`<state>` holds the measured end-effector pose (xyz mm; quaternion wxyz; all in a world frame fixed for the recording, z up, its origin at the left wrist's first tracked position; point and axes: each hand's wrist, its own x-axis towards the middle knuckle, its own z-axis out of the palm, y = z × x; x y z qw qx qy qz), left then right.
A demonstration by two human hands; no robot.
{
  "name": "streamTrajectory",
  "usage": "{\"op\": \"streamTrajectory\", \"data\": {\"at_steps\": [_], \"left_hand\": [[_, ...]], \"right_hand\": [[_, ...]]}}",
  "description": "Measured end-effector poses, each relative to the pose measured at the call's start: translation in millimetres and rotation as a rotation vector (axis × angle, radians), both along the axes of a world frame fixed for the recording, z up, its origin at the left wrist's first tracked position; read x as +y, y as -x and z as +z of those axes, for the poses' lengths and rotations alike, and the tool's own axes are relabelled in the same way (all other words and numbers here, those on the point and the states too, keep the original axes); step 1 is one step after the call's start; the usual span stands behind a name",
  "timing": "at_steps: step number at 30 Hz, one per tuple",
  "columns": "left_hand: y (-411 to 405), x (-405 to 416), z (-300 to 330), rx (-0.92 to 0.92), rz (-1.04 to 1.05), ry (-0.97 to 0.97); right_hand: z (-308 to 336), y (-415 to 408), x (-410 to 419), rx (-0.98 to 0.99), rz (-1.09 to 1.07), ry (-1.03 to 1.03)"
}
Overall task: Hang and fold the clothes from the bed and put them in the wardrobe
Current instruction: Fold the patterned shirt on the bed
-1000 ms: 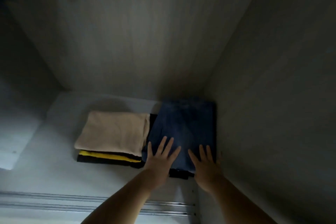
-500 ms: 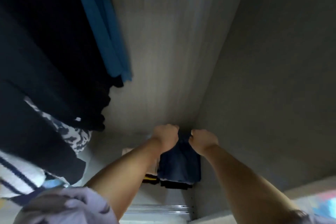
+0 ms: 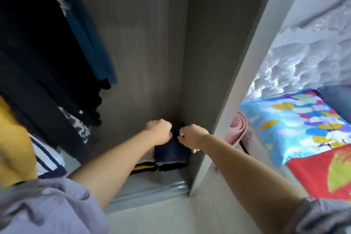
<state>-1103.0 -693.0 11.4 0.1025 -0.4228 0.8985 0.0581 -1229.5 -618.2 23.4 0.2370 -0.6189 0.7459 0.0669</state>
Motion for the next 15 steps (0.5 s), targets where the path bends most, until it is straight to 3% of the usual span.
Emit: {"op": "streamTrajectory", "data": {"at_steps": [4,15], "left_hand": [[32,81,-11,0.034,-0.008,-0.020],[228,336,-2,0.088,-0.554,-0.094]], "right_hand": [[-2,24,95,0.063,-0.014,-0.082],[4,179,434,0.078,-0.753,-0.099]]}}
